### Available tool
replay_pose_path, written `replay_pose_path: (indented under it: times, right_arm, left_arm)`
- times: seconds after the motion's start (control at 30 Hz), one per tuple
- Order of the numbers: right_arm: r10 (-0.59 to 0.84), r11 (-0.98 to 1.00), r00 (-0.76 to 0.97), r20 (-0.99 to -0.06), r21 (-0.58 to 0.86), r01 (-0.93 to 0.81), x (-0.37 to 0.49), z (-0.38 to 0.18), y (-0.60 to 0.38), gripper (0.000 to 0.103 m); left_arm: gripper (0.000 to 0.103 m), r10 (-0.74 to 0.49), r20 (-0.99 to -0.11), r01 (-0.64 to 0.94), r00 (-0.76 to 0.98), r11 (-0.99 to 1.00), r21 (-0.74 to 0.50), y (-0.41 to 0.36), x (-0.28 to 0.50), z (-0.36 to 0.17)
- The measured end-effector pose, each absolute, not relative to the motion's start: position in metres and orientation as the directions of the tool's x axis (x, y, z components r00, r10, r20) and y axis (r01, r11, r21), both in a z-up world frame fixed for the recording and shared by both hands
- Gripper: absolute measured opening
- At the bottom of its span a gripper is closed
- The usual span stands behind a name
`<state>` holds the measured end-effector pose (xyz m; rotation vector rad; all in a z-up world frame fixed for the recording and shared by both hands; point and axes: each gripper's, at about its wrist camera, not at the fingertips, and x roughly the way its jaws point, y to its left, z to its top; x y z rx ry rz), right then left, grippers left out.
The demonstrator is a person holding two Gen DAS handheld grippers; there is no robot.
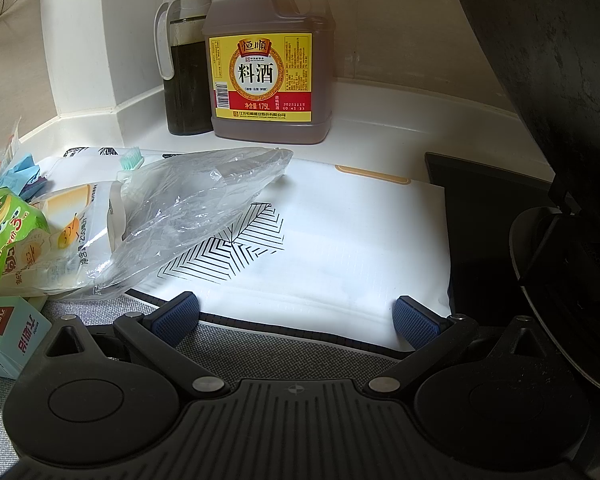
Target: Collect trash
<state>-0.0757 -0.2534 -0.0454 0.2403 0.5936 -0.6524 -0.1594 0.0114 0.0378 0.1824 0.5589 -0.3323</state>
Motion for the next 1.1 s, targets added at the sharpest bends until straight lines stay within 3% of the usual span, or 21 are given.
replay_pose_path:
  times: [0.23,0.43,0.63,1.1]
  right_arm:
    - [-0.499,0.775,0.637,-0.588,0.028,0.632,-0.076,-0.045,-0.254,0.103]
    - [-0.499,0.775,0.637,-0.588,0.028,0.632,-0.076,-0.045,-0.253,0.103]
    - [-0.499,0.774,0.637,-0.588,0.028,0.632,-0.076,-0.045,-0.253,0.103]
    - [-0.504,0.770,0.634,-0.587,0.027,0.638,-0.074,-0.046,-0.253,0.103]
  left_arm:
    - [0.103,-0.212,-0.542,0.308,0.813,0.947,0.091,0.012,-0.163,0.024]
    - [0.103,-0.247,-0.584,0.297,0.773,0.955,-0.010,0.034,-0.153,0.022]
    - [0.103,-0.200,-0.566,0.289,0.800,0.955,0.070,0.045,-0.157,0.022]
    - [0.103,-0.152,-0.559,0.229,0.815,0.971,0.069,0.061,-0.131,0.038]
